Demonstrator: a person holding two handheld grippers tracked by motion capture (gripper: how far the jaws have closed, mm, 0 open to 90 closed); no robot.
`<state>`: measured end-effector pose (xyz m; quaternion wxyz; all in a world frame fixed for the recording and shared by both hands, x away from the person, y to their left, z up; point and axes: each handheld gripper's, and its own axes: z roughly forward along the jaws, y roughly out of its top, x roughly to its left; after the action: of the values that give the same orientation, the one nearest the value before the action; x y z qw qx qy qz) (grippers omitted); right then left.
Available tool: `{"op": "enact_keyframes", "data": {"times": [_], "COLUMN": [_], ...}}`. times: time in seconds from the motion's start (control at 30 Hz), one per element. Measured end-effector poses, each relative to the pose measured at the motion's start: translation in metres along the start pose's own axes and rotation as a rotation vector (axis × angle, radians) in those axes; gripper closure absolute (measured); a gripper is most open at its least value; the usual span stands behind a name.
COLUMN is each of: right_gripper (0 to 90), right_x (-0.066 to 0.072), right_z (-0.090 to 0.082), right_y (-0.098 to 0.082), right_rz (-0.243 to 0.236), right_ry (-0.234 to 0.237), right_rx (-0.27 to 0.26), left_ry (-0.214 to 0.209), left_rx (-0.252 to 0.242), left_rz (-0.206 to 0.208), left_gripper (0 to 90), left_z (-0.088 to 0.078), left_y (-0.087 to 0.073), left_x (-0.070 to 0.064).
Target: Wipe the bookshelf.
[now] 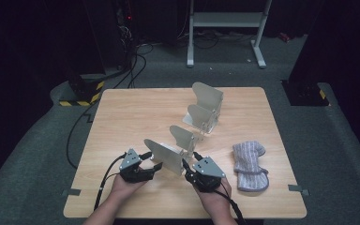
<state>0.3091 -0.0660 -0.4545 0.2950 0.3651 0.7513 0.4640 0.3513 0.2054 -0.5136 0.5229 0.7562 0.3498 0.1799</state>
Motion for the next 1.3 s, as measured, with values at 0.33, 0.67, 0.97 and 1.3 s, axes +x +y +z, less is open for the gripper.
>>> {"op": "enact_keyframes", "data": {"times": [0.33,0.67,0.97,1.3], "right_gripper": [50.9,49.8,54.2,58.2], "right_x": [-0.001,-0.017,-0.016,-0.012], "right_z": [0.009,0.022,0.029,0.048], "right_y": [-0.014,-0.022,-0.021,-0.017], "right_rz": [-0.001,0.045,0.045,0.040], "right_ry": [-0.048,-0.073,-0.071,-0.043], "right_rx": [0.060,0.111,0.106,0.112], "left_ry": [0.002,-0.022,-0.029,-0.006], "left_rx": [-0.010,-0.012,-0.024,-0.032], "left_rz": [0.017,0.023,0.020,0.025], "left_gripper": [39.9,53.9,62.9,67.7], "left_z": [0.001,-0.003,-0.013,-0.033], "left_y": [0.003,0.000,-0.004,-0.014], "left_x": [-0.005,-0.010,-0.011,-0.009]}}
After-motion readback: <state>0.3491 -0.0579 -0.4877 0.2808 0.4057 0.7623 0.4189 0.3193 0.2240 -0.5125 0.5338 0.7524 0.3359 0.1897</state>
